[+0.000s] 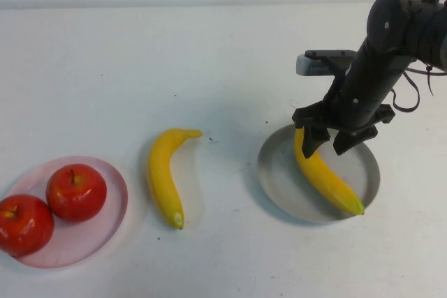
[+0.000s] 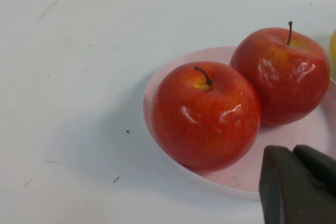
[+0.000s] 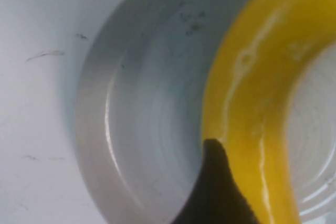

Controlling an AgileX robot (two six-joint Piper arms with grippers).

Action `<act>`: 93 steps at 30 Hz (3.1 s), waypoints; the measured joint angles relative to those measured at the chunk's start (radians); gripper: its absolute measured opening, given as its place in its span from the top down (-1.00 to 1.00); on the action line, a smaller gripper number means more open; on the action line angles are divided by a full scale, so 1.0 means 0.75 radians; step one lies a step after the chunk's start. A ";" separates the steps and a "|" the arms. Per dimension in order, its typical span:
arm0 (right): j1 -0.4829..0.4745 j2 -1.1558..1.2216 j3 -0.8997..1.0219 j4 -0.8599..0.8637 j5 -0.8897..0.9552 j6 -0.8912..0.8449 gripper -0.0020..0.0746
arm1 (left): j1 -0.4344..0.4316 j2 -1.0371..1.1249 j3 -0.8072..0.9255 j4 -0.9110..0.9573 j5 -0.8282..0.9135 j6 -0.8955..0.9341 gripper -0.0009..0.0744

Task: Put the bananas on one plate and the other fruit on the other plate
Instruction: Put another type of fruit in the right plate

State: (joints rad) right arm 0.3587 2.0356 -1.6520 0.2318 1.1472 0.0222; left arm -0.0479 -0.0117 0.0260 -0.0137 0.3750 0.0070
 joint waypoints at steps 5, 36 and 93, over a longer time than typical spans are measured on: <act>0.000 0.003 -0.007 0.000 0.001 0.006 -0.21 | 0.000 0.000 0.000 0.000 0.000 0.000 0.99; 0.581 0.382 -0.714 -0.014 0.008 0.089 -0.22 | 0.000 0.000 0.000 0.000 0.000 0.000 0.99; 0.366 -0.112 -0.169 -0.332 0.132 0.176 0.12 | 0.000 0.000 0.000 0.000 0.000 0.000 0.99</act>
State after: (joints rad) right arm 0.6334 1.9513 -1.7785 -0.0174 1.2464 0.1541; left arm -0.0479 -0.0117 0.0260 -0.0137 0.3750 0.0070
